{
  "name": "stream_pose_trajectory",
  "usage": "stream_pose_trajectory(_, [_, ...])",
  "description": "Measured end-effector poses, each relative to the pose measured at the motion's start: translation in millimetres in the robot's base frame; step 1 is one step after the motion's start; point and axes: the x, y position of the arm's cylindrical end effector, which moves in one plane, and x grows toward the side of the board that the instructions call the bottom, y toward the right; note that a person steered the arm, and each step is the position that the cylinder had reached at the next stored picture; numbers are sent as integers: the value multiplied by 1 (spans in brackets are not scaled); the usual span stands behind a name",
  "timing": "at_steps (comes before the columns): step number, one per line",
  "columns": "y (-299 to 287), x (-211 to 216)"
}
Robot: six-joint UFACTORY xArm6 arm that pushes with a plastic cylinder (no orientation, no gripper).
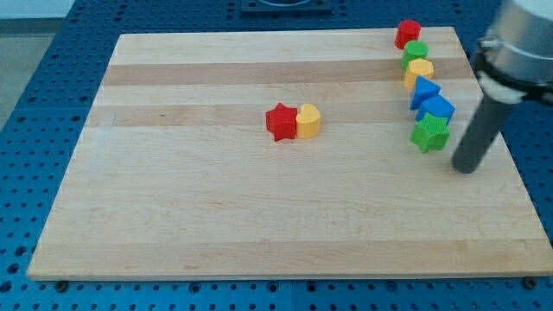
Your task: Move your arm to the top right
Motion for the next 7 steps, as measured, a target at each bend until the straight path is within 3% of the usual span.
stream_pose_trajectory(2, [62,-83])
stream_pose_trajectory(6, [62,-284])
stream_pose_trajectory(7, [57,-290])
